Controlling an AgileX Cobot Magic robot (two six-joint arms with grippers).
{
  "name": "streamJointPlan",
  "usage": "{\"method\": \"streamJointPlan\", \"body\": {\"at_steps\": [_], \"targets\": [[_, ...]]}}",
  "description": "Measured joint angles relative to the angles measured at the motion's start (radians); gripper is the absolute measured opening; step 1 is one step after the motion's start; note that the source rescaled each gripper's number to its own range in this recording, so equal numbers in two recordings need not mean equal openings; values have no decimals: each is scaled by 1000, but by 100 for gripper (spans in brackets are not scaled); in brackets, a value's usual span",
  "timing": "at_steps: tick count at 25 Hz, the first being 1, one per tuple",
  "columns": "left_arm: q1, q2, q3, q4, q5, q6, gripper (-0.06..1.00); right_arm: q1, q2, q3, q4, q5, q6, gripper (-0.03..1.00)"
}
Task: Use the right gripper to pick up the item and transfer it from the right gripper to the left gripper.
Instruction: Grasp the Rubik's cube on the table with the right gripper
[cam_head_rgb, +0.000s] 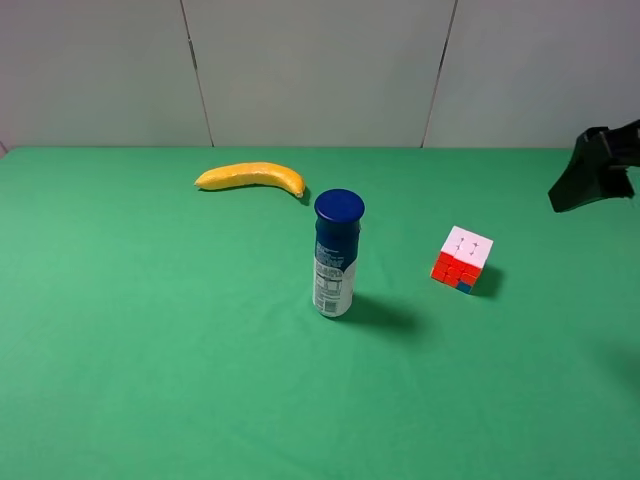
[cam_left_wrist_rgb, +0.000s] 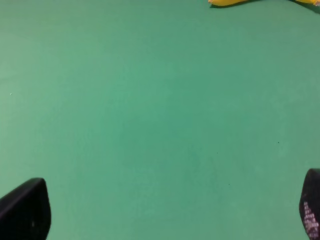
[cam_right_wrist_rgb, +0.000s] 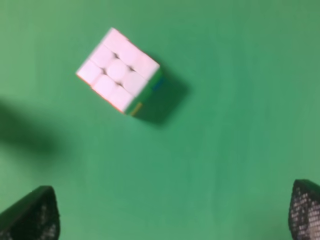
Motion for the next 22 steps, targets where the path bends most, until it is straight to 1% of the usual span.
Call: {"method": "streamJointPlan", "body": {"at_steps": [5, 10, 18, 22], "targets": [[0, 0, 0, 0, 0, 0, 100, 68, 129, -113, -17, 7, 69, 100], [0, 0, 0, 0, 0, 0, 100, 82, 244, -201, -23, 46, 127, 100], [0, 0, 0, 0, 0, 0, 100, 82, 375, -224, -27, 49, 185, 100], [0, 0, 0, 0, 0, 0, 100, 82, 418, -224, -27, 47, 192, 100]]}}
